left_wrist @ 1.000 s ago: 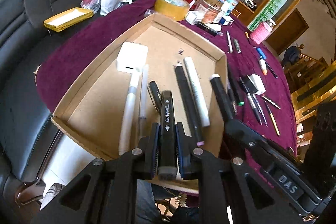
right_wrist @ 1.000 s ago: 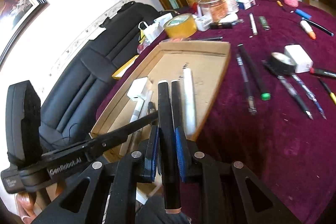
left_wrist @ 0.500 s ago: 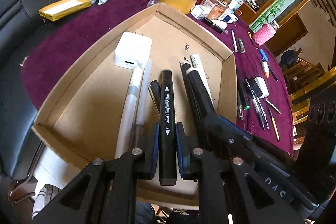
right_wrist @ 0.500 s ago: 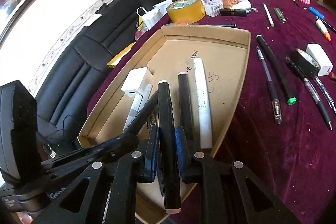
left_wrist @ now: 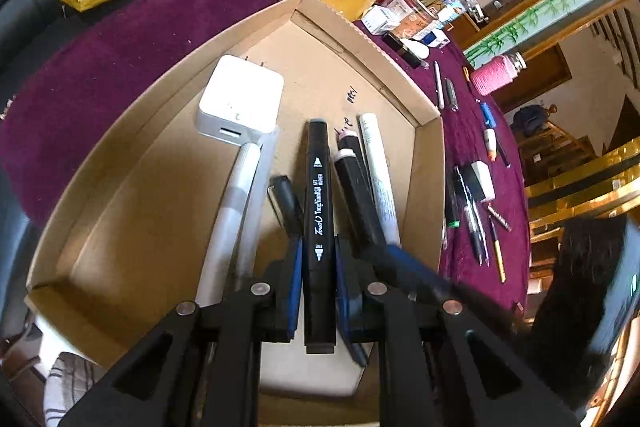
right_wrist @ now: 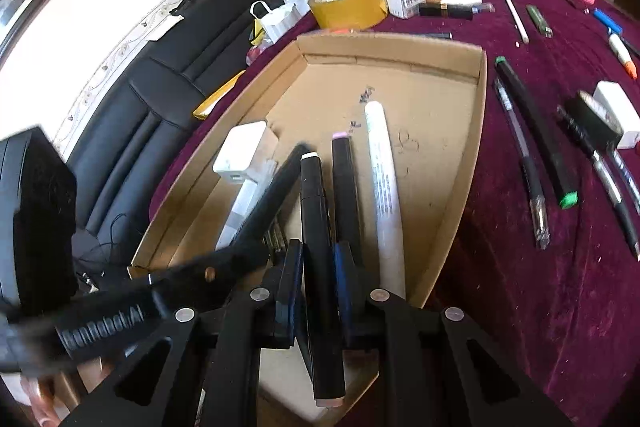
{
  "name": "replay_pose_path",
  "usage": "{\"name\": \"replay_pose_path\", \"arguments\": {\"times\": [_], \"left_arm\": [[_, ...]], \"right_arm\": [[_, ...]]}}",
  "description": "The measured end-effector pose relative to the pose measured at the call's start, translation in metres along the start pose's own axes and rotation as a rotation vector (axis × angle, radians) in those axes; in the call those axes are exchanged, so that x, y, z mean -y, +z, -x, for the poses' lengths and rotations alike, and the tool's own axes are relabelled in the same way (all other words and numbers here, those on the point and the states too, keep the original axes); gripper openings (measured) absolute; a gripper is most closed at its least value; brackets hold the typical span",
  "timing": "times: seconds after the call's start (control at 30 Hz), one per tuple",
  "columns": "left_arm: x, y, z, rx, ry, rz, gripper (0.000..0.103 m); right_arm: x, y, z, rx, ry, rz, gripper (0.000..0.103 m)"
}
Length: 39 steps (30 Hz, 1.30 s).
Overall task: Organize rigid objects
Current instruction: 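Open both tools to drop the black markers into the tray, then withdraw both tools from the tray toward the remaining pens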
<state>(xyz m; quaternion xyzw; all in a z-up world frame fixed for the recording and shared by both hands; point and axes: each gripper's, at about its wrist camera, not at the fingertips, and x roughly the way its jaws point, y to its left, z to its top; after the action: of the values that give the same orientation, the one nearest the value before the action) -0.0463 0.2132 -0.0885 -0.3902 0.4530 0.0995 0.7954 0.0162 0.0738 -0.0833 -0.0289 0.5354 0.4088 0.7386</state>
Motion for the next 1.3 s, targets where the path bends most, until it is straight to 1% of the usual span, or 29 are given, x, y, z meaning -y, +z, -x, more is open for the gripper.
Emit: {"name": "replay_pose_path", "arguments": {"times": [0.17, 0.33, 0.43, 0.53, 0.6, 0.63, 0.7, 0.73, 0.83, 0.93, 1.0, 1.07, 1.17, 1.23, 1.3], "left_arm": [[0.001, 0.011, -0.01, -0.015, -0.017, 0.03, 0.014], [0.005, 0.018, -0.018, -0.016, 0.009, 0.021, 0.014], [0.006, 0.02, -0.021, -0.011, 0.033, 0.01, 0.015], [0.005, 0.021, -0.022, -0.009, 0.022, 0.014, 0.022], [0.004, 0.021, -0.02, -0.003, 0.007, 0.016, 0.03], [0.005, 0.02, -0.019, -0.002, 0.004, 0.015, 0.033], [0.005, 0.019, -0.017, 0.008, 0.0, 0.018, 0.043], [0.005, 0.018, -0.016, 0.014, 0.001, 0.021, 0.045], [0.008, 0.016, -0.011, 0.026, 0.001, 0.011, 0.046], [0.011, 0.01, -0.001, 0.049, -0.02, 0.006, 0.049], [0.016, 0.005, 0.005, 0.067, -0.022, -0.006, 0.055], [0.022, 0.0, 0.009, 0.083, -0.008, -0.024, 0.058], [0.037, -0.012, 0.014, 0.091, 0.012, -0.064, 0.059], [0.047, -0.019, 0.016, 0.098, 0.025, -0.083, 0.06], [0.06, -0.027, 0.019, 0.108, 0.037, -0.108, 0.064]], "right_arm": [[-0.009, -0.003, -0.004, 0.002, -0.032, 0.024, 0.017], [-0.015, -0.004, -0.013, -0.006, -0.095, 0.041, 0.017], [-0.015, -0.003, -0.014, 0.001, -0.109, 0.046, 0.017], [-0.014, -0.003, -0.015, 0.001, -0.11, 0.043, 0.018], [-0.016, -0.003, -0.015, -0.003, -0.11, 0.06, 0.021], [-0.018, -0.004, -0.015, -0.004, -0.108, 0.072, 0.026], [-0.022, -0.007, -0.013, 0.0, -0.106, 0.101, 0.039], [-0.024, -0.009, -0.012, 0.006, -0.104, 0.112, 0.04], [-0.027, -0.015, -0.005, 0.024, -0.091, 0.148, 0.041], [-0.027, -0.023, 0.007, 0.047, -0.056, 0.183, 0.041], [-0.024, -0.029, 0.02, 0.074, -0.014, 0.192, 0.042], [-0.019, -0.035, 0.032, 0.095, 0.024, 0.187, 0.042], [-0.003, -0.045, 0.053, 0.124, 0.084, 0.147, 0.042], [0.007, -0.049, 0.063, 0.137, 0.107, 0.121, 0.042], [0.02, -0.055, 0.076, 0.159, 0.119, 0.09, 0.042]]}}
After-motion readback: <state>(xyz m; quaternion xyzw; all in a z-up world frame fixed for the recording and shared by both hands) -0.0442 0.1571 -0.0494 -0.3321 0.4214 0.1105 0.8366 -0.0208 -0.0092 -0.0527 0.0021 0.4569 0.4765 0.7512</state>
